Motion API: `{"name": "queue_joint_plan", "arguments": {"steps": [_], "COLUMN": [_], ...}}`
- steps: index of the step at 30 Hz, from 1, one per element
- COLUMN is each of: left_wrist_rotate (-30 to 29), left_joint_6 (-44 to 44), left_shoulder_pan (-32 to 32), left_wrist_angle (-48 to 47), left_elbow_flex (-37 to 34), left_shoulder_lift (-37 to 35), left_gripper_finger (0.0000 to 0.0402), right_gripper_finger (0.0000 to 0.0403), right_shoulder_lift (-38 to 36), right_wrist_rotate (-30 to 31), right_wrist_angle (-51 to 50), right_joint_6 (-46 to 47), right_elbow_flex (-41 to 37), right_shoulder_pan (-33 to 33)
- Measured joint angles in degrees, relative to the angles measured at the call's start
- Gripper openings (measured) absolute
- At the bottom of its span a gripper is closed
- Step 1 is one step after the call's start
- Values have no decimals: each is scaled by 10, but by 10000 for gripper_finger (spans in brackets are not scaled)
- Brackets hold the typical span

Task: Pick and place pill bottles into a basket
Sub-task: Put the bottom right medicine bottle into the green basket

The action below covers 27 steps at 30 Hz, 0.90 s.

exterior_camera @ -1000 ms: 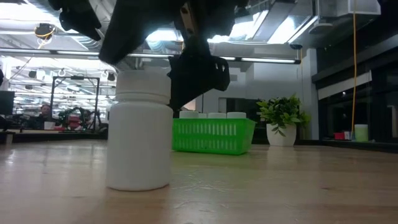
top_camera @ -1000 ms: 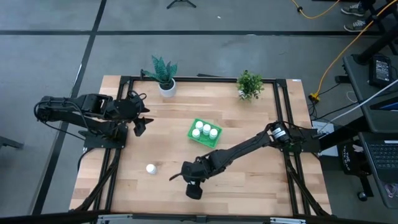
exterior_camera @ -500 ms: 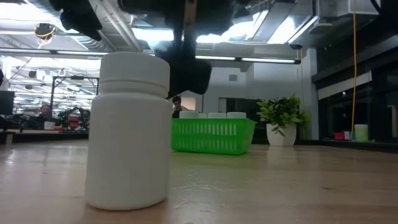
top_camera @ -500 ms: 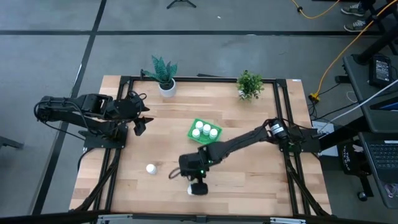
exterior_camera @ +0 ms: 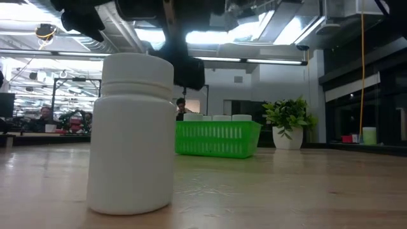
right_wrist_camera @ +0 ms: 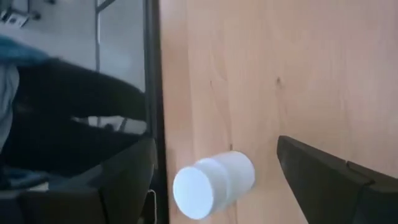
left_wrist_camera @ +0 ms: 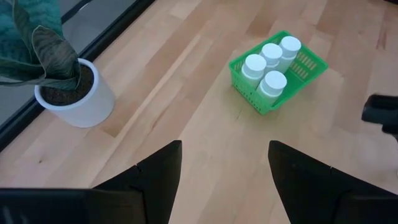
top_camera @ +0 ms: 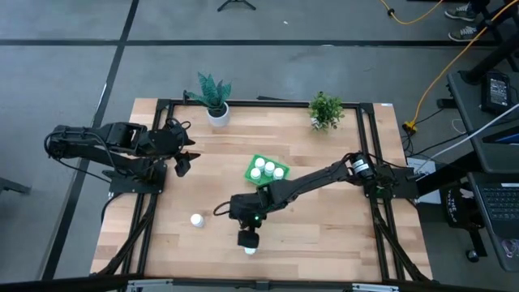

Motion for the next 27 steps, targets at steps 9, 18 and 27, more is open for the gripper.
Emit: {"name": "queue_joint_plan", "arguments": {"steps": [9,18,27], "left_wrist_rotate": [-2,39,45], "left_joint_6": [-3,-30,-17], "left_shoulder_pan": [0,0,0], "left_wrist_angle": [27,67,126], "left_elbow_flex": [-33,-93,-109], "left_shoulder_lift": [0,0,-2], "left_gripper_finger": [232,232,232], "right_gripper_finger": [311,295,295], "right_shoulder_lift": [0,-1,24], "right_wrist_rotate": [232,340,383], "right_wrist_angle": [-188,-266,-274], "right_joint_6": [71,168,133], "right_elbow_flex": [104,150,150], "right_shoulder_pan": [43,117,138]}}
